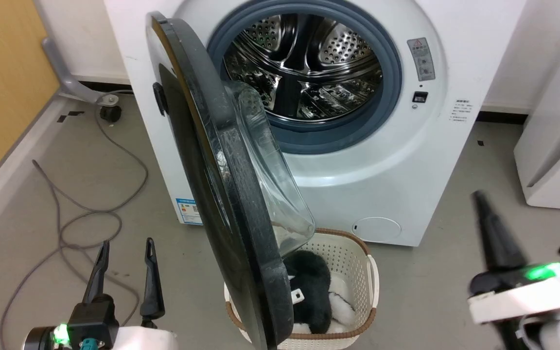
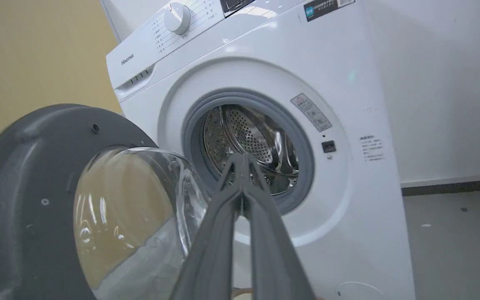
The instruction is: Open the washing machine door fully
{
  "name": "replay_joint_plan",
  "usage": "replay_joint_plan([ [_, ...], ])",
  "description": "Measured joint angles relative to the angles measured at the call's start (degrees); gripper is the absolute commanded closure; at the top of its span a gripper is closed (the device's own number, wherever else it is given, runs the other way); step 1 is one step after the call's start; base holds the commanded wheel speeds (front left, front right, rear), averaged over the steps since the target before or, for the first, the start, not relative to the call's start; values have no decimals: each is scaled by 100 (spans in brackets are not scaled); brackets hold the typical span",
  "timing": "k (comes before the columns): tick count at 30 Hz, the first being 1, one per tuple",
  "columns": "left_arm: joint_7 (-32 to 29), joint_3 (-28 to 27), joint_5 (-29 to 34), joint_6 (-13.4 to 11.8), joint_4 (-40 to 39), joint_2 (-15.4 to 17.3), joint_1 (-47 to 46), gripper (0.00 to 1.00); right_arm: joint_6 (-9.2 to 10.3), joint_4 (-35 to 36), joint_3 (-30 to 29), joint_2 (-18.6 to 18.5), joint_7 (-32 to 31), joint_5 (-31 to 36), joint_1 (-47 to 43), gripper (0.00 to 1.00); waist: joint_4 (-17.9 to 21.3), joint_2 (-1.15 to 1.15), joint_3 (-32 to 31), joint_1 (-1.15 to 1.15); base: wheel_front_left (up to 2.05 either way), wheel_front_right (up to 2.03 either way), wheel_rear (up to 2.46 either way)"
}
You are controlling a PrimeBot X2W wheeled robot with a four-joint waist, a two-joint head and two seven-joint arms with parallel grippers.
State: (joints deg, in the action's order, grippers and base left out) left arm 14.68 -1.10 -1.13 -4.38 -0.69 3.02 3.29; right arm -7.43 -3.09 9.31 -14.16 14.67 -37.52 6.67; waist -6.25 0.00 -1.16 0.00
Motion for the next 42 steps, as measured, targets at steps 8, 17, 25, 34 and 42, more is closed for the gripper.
replay_joint_plan([
  [8, 0, -1, -4, -23, -10, -1, 23, 0, -2, 379, -1063, 853, 8, 2668, -302, 100, 125, 0, 37, 0, 0, 0, 0],
  [17, 0, 5, -4, -49, -7, -3, 25, 0, -3, 48, -1349, 1092, 7, 3429, -806, 54, 213, 0, -15, 0, 0, 0, 0],
  [25, 0, 1, -5, -49, -5, -7, 27, 0, -2, -59, -1534, 1104, 8, 3383, -1009, 0, 237, 0, -45, 0, 0, 0, 0],
  [34, 0, -14, -5, -73, 66, -8, 29, 100, -2, -81, -1589, 1104, 8, 3444, -1027, 0, 204, 0, -81, 0, 0, 0, 0],
  [42, 1, 27, 3, -100, -764, -12, -303, 100, -2, -58, -1624, 1105, 8, 3445, -1029, 0, 107, 0, -78, 0, 0, 0, 0],
])
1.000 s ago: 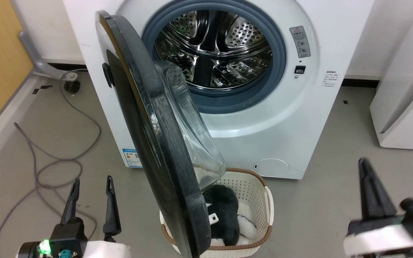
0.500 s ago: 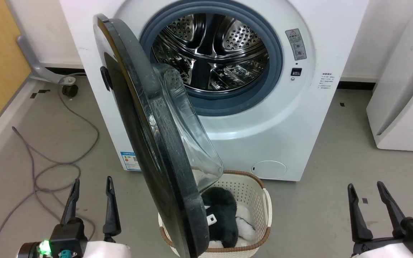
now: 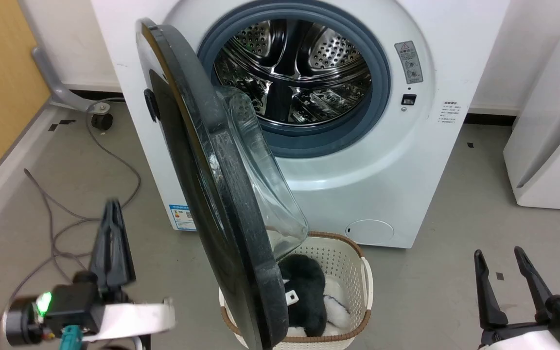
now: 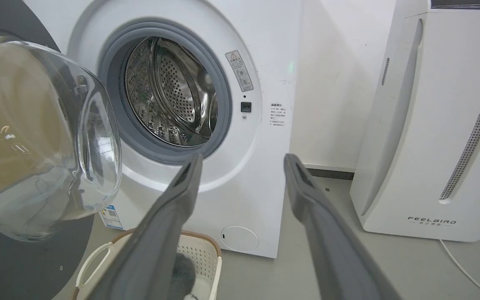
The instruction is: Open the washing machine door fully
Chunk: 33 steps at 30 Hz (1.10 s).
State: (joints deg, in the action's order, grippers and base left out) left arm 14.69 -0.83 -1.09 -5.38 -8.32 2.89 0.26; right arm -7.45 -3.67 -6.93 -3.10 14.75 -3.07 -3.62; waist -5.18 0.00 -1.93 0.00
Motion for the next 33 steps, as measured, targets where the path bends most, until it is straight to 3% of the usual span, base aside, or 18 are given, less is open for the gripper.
replay_joint_plan([
  [7, 5, 382, 51, 30, -965, -2, -175, 100, 0, 9, 44, 1, 0, 8, 1, 0, 5, 0, 16, 0, 0, 0, 0],
  [13, 7, 1040, 92, 289, -1371, -5, -309, 100, 0, 34, 68, 1, 0, 18, 0, 0, -13, 0, 26, 0, 0, 0, 0],
  [22, 7, 2234, 92, 658, -1410, -11, -382, 100, 0, 40, 133, 1, 0, 97, 1, 0, -31, 0, 20, 0, 0, 0, 0],
  [33, 5, 3201, 41, 655, -1034, -13, -387, 100, 0, 37, 156, 1, 0, 109, 1, 0, -18, 0, 79, 0, 0, 0, 0],
])
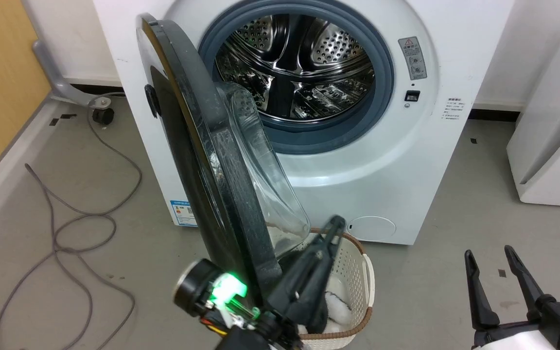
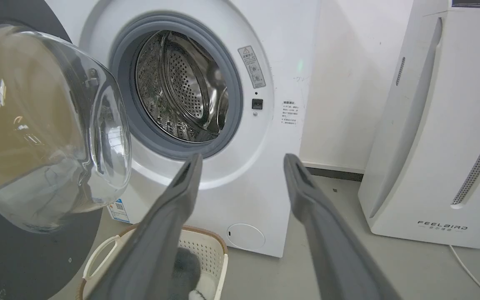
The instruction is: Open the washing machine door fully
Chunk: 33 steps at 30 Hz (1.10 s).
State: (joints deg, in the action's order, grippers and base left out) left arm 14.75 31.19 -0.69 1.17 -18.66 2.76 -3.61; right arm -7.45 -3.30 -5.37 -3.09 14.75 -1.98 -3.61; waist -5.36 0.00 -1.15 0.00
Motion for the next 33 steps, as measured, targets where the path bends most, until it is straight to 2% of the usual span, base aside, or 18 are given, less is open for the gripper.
replay_joint_plan([
  [10, 0, 319, -1, 35, 626, 5, 270, 100, 0, -35, -13, 0, 0, -2, 0, 0, -72, 0, 35, 0, 0, 0, 0],
  [23, 0, 55, -110, -16, 1602, 101, 492, 100, 0, -131, -12, 1, 0, -2, 2, 0, -221, 0, 147, 0, 0, 0, 0],
  [33, 1, -127, -151, -47, 1860, 73, 603, 100, -1, -225, -24, 2, -1, -9, 2, 0, -473, 0, 197, 0, 0, 0, 0],
])
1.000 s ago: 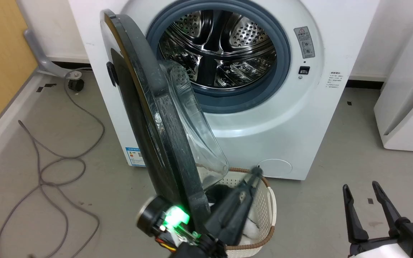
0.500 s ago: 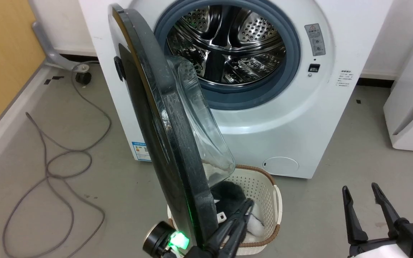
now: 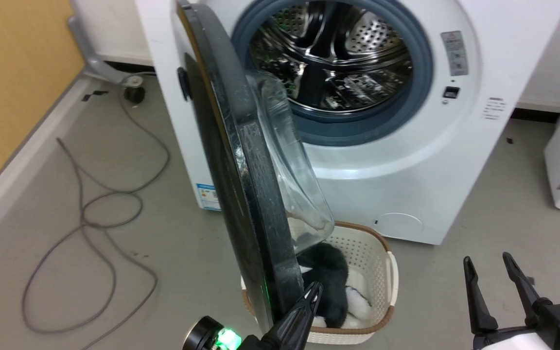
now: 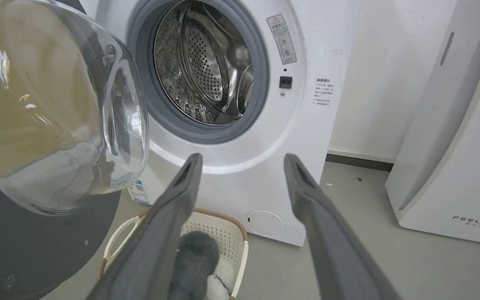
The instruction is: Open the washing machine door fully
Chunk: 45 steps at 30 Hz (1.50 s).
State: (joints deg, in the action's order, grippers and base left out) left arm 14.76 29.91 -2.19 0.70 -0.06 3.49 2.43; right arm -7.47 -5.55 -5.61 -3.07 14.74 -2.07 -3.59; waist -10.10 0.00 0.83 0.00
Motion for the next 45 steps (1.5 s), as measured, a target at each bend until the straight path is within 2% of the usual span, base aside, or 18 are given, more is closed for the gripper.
replay_joint_plan([
  [9, 19, -132, 19, 25, -60, 1, 135, 100, 0, -24, 26, 1, 0, -2, 2, 0, -408, 0, 41, 0, 0, 0, 0],
  [26, 18, -662, 51, -71, -153, 265, 259, 100, 0, -105, -62, 4, 1, 0, 16, 0, -1340, 0, 122, 0, 0, 0, 0],
  [32, 18, -1160, -52, -210, -151, 320, 258, 100, 0, -110, -92, 5, 1, 11, 50, 0, -1501, 0, 200, 0, 0, 0, 0],
  [39, 18, -1798, -152, -221, -64, 463, 159, 100, 0, -134, -102, 5, 1, 64, 87, 0, -1573, 0, 357, 0, 0, 0, 0],
  [45, 18, -2476, -314, -204, 80, 447, -75, 100, 0, -137, -110, 7, 1, 159, 247, 0, -1534, 0, 553, 0, 0, 0, 0],
])
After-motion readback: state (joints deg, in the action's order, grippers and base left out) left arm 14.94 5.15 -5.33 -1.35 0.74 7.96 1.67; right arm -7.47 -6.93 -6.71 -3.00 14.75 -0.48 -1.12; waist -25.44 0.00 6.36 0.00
